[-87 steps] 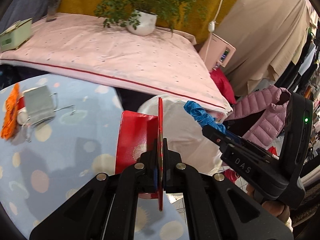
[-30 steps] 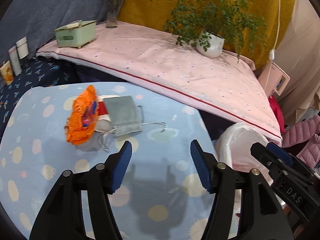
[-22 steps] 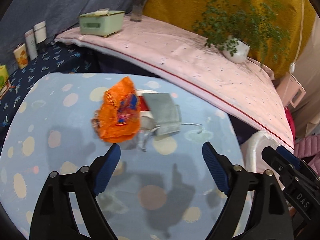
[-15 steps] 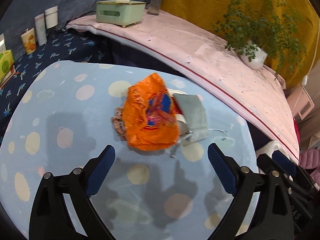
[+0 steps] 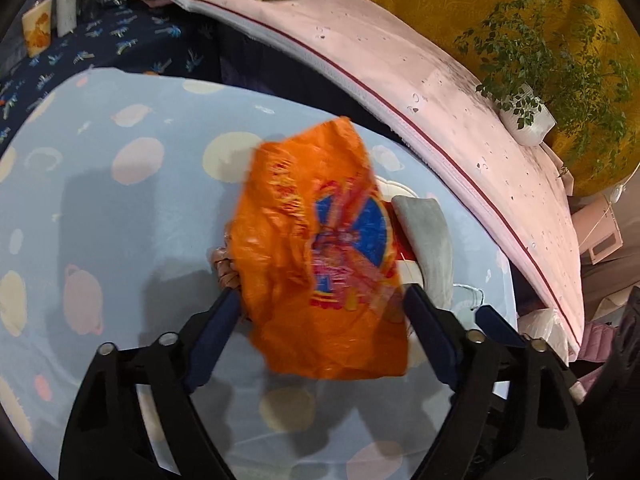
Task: Collect trash
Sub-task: 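Grasp the orange plastic bag with the left tool while the right tool grasps the grey pouch, then carry the bag and pouch over the bin and open both tools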
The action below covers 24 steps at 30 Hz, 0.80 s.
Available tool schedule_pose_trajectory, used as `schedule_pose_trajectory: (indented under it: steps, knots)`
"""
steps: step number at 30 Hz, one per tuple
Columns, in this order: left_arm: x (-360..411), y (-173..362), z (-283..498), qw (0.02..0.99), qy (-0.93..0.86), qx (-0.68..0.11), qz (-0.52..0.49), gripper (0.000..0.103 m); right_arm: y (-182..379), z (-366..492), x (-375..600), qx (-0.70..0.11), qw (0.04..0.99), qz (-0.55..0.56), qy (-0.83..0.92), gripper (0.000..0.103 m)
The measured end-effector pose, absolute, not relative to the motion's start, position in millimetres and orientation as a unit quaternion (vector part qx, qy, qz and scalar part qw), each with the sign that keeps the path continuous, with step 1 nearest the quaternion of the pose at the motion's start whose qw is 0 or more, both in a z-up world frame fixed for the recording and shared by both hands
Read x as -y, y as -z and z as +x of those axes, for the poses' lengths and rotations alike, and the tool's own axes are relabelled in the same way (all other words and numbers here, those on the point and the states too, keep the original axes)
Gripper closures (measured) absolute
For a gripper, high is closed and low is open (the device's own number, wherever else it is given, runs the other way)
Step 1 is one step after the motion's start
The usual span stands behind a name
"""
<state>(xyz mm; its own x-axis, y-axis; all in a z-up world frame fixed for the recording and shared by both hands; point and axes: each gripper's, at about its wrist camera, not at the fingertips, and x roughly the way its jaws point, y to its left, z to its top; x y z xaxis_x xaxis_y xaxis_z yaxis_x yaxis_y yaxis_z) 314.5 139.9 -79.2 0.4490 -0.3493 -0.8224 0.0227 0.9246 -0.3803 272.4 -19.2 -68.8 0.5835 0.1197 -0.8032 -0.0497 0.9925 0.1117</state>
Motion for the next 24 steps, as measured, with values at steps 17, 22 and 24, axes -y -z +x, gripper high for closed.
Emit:
schedule_pose_trajectory:
  steps: [17,22,24]
  knots:
    - [-144,80,310,0.833,0.153,-0.502,-0.174,0.093,93,285,12,-0.471,0.878,0.044,-0.071,0.088]
    - [-139,67,296,0.84,0.159,-0.493,-0.166,0.097,79,269,23,-0.457,0.884,0.06,-0.069,0.092]
    - [-137,61,290,0.843,0.16,-0.487,-0.16,0.097,70,262,29,-0.45,0.888,0.068,-0.066,0.093]
